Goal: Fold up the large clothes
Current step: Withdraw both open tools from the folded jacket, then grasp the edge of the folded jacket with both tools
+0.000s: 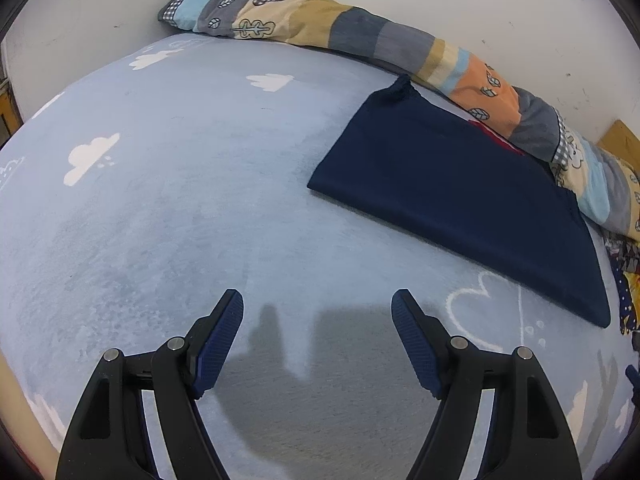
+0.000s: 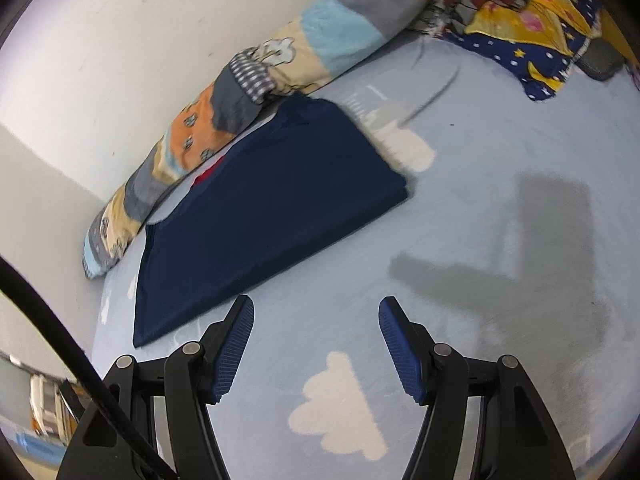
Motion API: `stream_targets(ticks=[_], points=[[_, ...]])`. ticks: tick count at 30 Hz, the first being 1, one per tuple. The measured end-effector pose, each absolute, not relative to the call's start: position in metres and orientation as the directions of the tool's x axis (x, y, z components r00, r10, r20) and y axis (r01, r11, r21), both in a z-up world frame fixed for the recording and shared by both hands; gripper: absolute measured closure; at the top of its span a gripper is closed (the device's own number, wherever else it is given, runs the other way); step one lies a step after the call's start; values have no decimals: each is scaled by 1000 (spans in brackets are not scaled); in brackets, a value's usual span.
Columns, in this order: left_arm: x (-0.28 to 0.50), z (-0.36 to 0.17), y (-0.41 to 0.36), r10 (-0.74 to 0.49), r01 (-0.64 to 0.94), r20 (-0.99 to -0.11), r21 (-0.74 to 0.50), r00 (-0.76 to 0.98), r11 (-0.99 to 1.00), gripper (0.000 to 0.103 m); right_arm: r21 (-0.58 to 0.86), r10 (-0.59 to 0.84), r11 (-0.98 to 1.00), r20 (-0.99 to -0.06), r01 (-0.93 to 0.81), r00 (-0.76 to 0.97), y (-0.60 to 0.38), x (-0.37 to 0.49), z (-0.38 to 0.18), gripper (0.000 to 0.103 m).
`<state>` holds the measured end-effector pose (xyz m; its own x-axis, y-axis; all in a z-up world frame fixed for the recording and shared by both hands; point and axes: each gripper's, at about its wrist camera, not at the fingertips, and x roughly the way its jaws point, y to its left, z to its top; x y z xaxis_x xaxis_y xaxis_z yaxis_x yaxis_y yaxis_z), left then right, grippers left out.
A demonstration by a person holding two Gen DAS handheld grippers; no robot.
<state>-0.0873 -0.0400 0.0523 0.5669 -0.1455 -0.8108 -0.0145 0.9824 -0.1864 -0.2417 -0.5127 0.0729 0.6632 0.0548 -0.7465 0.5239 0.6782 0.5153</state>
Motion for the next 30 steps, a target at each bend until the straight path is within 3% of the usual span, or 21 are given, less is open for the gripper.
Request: stream_targets(ticks=[11,21,24,27,30], points=[[-81,48,-36,-198,-12,-812,-244,548,970,27,716,123,459,-638,526,760,-569,-241,29,33],[-76,45,-27,-205,-26,-815,-260,542,965,27,796,152,359,-565,487,811,-588,-210,-3,34],[-75,45,-27,-206,-23,-816,-259,540,966,27,792,153,326,-583,516,798,-590,-197,-19,38],[-73,44,-26,-216,-23,-815,-270,537,962,27,795,142,308,-582,523,801,-595,-186,-31,49],[-70,42,-23,-253,-32,-811,-316,528,948,27,810,122,326,-548,488,828,-600,-169,-32,50]])
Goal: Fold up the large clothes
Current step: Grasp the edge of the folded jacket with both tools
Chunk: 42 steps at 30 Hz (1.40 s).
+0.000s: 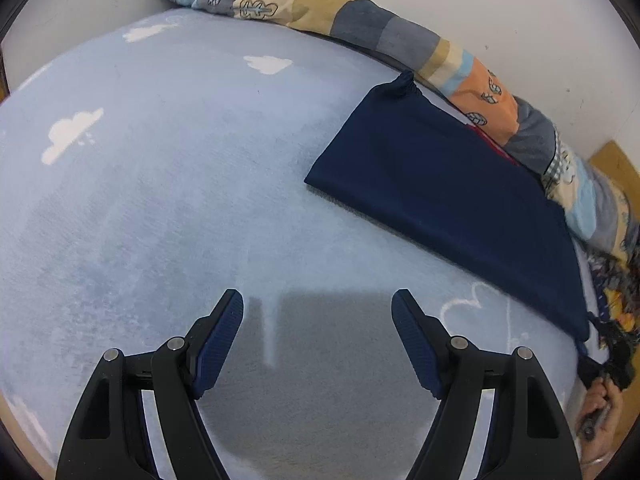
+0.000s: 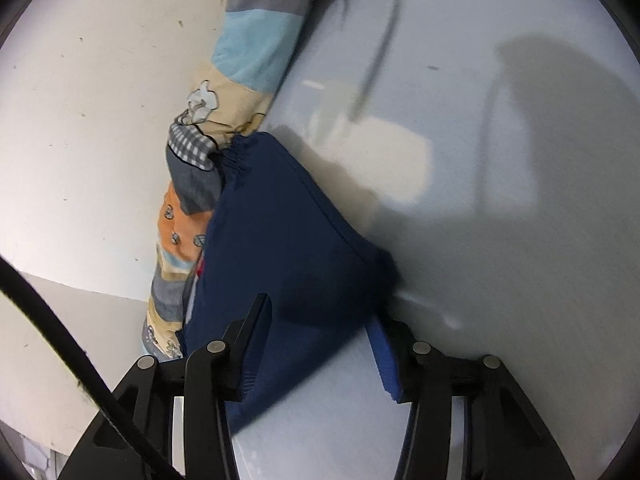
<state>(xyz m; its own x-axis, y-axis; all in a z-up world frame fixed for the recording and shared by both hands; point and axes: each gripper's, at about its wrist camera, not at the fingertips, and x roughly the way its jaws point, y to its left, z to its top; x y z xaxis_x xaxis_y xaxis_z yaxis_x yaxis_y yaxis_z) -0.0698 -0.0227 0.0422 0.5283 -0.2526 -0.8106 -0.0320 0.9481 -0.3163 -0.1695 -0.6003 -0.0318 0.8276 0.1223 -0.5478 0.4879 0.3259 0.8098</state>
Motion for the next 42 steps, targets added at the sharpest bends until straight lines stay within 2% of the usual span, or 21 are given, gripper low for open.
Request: stream_targets(ticks=[3,5,7,15,20,26,27,29,30,33,35,42], points=[[-61,40,-19,-328,-31,-792,-400,514,916,27,815,135,355,-529,457,838,-603,-152,-33,52],[-52,38,-15,-393,-27,-771,-468,500,883,27,818,158,369,-523,441,838,-602,-142,-37,70],[-40,33,-11,-477,-37,-736,-560,480,828,22,807,165,387,-536,446,828,-598,-135,-40,75],[12,3,-12,-569,-130,-653,-706,499,696,22,732,116,470,-605,493,787,-588,-129,-36,76],[46,-4,-17,-608,-130,-565,-783,557,608,22,747,135,463,-591,477,795,-592,-130,-39,76],[79,-7,-38,-601,-113,-511,-811,614,574,22,779,158,452,-549,434,821,-593,-131,-42,76],[82,-6,-41,-603,-100,-503,-812,619,575,24,786,161,449,-539,425,827,-594,-132,-43,76],[86,-7,-53,-610,-75,-514,-798,603,598,76,792,160,446,-528,416,834,-595,-131,-45,76],[87,-13,-57,-585,-104,-555,-772,591,627,91,788,157,452,-532,418,832,-594,-130,-44,76],[85,-10,-64,-528,-95,-587,-719,614,689,91,718,109,533,-584,448,805,-585,-123,-33,85],[83,0,-69,-488,-72,-600,-674,634,735,91,618,33,630,-626,470,779,-571,-117,-16,90],[64,33,-72,-448,-16,-629,-591,636,807,92,585,-14,676,-598,449,801,-562,-130,14,93]])
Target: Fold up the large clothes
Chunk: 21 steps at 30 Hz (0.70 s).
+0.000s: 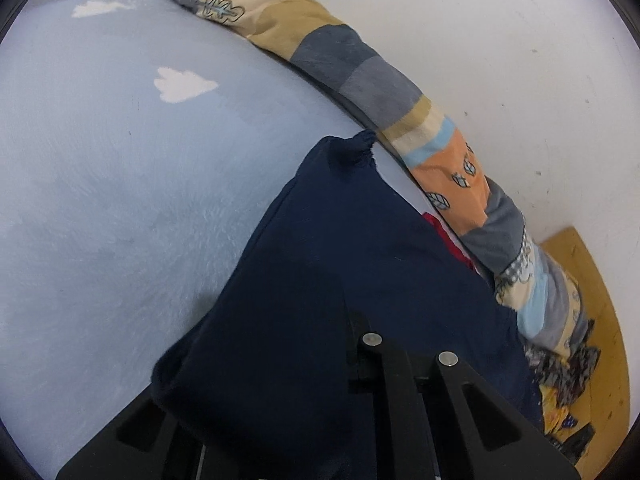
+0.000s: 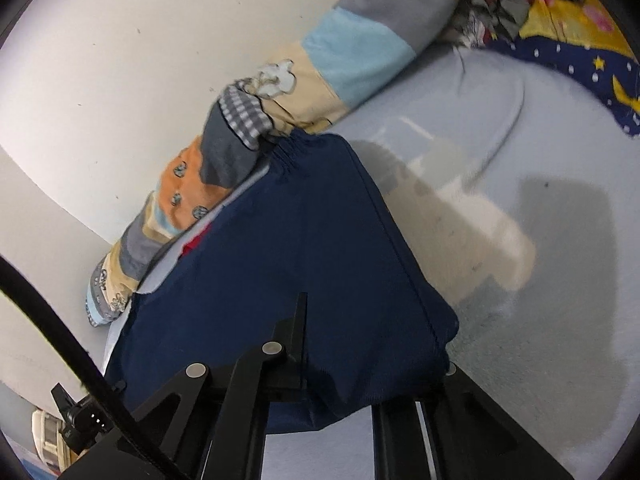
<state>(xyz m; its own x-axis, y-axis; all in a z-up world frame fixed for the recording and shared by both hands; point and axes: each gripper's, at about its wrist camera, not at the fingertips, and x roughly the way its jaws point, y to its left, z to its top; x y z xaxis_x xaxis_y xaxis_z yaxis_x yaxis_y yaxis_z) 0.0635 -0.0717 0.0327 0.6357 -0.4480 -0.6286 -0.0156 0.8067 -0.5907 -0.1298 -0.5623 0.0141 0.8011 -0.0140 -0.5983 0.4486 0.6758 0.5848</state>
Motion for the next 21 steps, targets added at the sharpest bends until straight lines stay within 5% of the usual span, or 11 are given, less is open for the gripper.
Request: stream_targets(ticks=[21], points=[[-84,64,-17,-467,-14,-673,-578,573,816,91,558,10,723,-598,407,801,-495,-283,63,94]])
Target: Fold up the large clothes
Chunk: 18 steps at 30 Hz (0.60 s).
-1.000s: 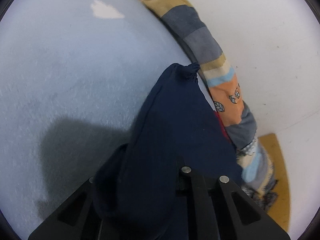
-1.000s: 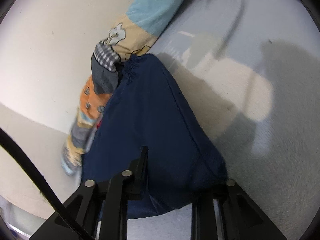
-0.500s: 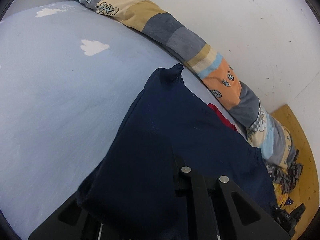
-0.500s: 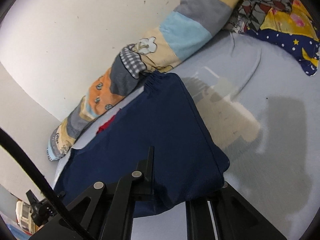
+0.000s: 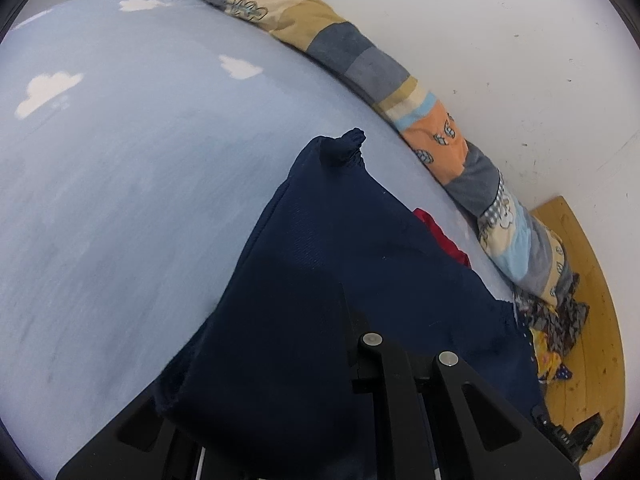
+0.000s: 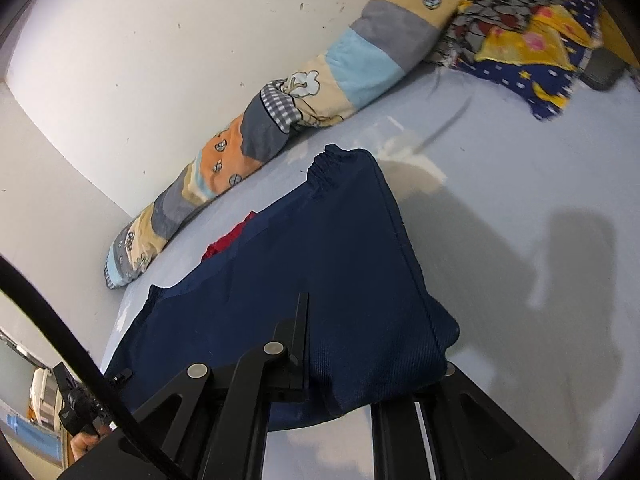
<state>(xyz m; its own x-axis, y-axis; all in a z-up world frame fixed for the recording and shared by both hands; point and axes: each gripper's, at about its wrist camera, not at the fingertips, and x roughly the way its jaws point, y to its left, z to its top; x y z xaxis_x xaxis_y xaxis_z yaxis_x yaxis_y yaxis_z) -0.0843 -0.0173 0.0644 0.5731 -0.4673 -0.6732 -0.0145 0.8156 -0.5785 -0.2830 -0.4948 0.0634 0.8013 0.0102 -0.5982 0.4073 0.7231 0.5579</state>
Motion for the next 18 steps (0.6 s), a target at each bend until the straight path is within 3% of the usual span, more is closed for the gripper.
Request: stream_targets(ticks=[8,10,12,14,18], points=[[-145,44,8,-485,-36,-703,-585,521,810,89,599,46,661,-633,452,772,-486,-353,43,94],[-152,36,14,-477,-67,-717,-586,508,808,84,622,61,616,-649,483,758,-491,-363,31,93],[-156,27,25,-454,-130,-739,-582,498,803,75,621,65,579,-681,528,729,-496,-368,21,85],[-160,21,37,-423,-199,-758,-574,497,794,63,606,64,525,-728,597,682,-503,-376,8,60],[-171,24,70,-352,-309,-757,-576,551,756,53,597,-11,419,-750,684,662,-520,-408,9,56]])
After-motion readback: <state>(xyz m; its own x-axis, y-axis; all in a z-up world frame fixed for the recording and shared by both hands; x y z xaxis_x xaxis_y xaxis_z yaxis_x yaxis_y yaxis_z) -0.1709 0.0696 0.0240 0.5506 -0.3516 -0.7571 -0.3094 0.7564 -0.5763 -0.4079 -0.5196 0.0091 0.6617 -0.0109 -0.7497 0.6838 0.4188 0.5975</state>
